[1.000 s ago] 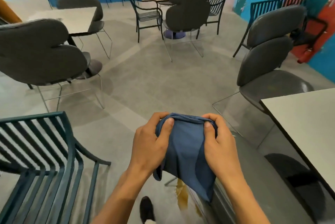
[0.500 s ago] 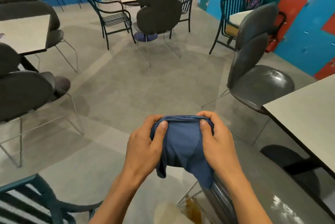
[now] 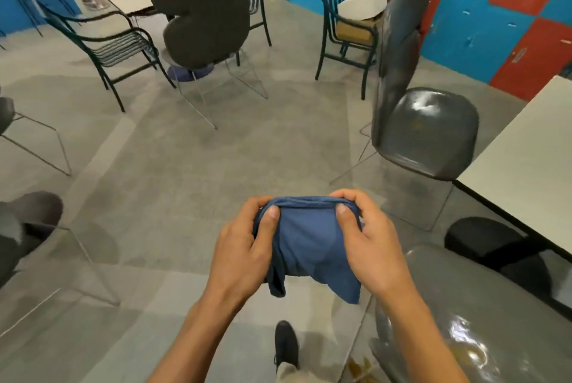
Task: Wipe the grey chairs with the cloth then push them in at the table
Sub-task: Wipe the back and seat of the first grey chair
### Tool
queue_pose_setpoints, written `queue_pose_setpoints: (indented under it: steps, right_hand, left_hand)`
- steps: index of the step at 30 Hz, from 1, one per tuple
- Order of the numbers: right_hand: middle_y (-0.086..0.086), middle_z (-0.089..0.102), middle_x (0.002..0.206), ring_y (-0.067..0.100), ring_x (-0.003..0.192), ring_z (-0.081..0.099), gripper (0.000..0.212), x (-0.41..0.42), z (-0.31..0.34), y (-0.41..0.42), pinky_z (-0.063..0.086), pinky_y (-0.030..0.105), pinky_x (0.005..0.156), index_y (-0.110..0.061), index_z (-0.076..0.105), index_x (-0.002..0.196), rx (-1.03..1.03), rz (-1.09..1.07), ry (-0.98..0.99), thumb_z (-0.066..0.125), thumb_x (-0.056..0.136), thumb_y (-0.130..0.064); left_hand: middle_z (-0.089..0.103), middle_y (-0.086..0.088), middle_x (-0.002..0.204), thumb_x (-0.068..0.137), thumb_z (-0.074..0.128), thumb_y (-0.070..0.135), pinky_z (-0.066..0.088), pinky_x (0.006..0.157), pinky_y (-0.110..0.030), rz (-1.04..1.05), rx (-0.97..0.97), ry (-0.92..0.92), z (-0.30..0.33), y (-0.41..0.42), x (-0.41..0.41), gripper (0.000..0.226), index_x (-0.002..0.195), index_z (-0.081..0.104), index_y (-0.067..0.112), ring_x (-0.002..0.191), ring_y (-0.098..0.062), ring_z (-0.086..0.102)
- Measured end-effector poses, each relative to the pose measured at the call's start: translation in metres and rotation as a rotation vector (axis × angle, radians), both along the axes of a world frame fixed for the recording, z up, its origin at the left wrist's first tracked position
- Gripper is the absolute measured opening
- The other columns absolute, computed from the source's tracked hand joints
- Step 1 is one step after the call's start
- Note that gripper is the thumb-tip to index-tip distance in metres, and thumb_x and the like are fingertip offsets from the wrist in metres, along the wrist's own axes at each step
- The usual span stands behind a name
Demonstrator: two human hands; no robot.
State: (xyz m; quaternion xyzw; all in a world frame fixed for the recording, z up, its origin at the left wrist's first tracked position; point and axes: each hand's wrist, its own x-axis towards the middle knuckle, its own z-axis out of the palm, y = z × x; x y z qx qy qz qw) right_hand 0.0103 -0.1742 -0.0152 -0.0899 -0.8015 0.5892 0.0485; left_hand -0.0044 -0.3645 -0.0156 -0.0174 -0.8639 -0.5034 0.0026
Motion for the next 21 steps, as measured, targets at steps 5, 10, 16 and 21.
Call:
queue_pose_setpoints:
  steps: [5,10,16,21]
  right_hand:
    - [-0.020,0.068,0.100,0.004,0.096,0.065,0.018,-0.057,0.004,0.002,0.053,0.026,0.083,-0.036,0.063,0.107,0.011,-0.121,0.031,0.051,0.104,-0.022]
    - [-0.025,0.066,0.099,-0.002,0.096,0.063,0.016,-0.089,0.005,0.019,0.049,0.014,0.076,-0.039,0.061,0.107,0.021,-0.283,-0.002,0.053,0.103,-0.026]
    - [-0.022,0.066,0.100,-0.002,0.095,0.062,0.013,-0.112,-0.007,0.044,0.049,0.015,0.075,-0.040,0.061,0.106,0.034,-0.566,-0.032,0.054,0.103,-0.029]
    - [-0.016,0.067,0.104,0.004,0.096,0.064,0.012,-0.128,-0.012,0.047,0.052,0.023,0.072,-0.039,0.061,0.111,-0.010,-0.808,-0.059,0.052,0.103,-0.035]
  left_hand:
    - [0.069,0.017,0.085,0.107,0.048,0.037,0.054,0.062,-0.034,-0.112,0.042,0.016,0.009,0.002,-0.074,0.015,0.107,0.062,0.041,0.075,-0.010,0.065]
    - [0.069,0.024,0.091,0.107,0.049,0.034,0.050,0.067,-0.019,-0.284,0.045,-0.016,0.008,0.026,-0.135,0.015,0.109,0.062,0.041,0.085,-0.004,0.067]
    - [0.071,0.021,0.095,0.107,0.048,0.036,0.055,0.070,-0.024,-0.547,0.069,-0.039,-0.001,0.073,-0.203,0.017,0.113,0.064,0.039,0.088,-0.005,0.069]
    - [0.067,0.030,0.102,0.107,0.049,0.036,0.055,0.074,-0.023,-0.777,0.050,-0.039,-0.009,0.113,-0.261,0.016,0.111,0.061,0.046,0.095,0.004,0.066]
